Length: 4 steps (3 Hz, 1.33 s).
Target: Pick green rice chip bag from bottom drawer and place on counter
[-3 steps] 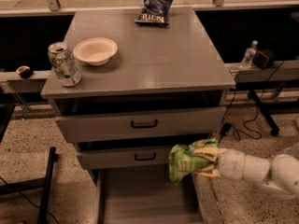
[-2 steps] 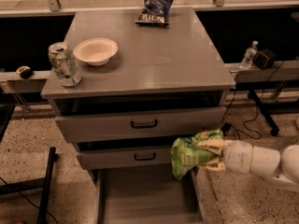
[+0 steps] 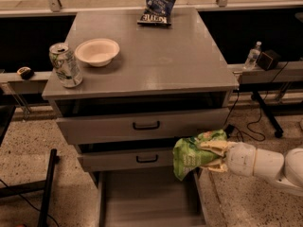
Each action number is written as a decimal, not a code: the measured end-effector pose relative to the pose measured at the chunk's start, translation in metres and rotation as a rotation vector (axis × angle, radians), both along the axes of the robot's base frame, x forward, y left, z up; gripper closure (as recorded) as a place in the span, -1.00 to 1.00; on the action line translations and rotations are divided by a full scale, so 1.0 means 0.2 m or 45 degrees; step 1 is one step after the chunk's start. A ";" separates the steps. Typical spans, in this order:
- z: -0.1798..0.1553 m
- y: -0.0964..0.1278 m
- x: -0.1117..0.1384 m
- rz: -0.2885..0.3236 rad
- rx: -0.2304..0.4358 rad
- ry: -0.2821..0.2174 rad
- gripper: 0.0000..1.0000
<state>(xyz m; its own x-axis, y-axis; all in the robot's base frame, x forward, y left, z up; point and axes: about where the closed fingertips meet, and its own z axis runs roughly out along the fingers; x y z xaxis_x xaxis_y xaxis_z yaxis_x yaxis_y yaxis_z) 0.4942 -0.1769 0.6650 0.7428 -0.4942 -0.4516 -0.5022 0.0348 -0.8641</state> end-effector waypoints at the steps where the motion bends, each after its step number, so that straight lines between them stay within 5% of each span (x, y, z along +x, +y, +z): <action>1: 0.22 -0.01 -0.01 0.021 -0.048 -0.068 1.00; 3: 0.72 0.02 -0.01 0.007 -0.328 -0.263 1.00; 4: 0.75 0.03 -0.01 0.008 -0.345 -0.274 1.00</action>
Offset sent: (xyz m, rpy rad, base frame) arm -0.0083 0.0027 0.1975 -0.3258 -0.2601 0.0104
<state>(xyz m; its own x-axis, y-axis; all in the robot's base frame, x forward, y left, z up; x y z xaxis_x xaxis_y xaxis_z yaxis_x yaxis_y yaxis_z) 0.4918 -0.1710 0.8150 0.8102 -0.5699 -0.1368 -0.3067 -0.2133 -0.9276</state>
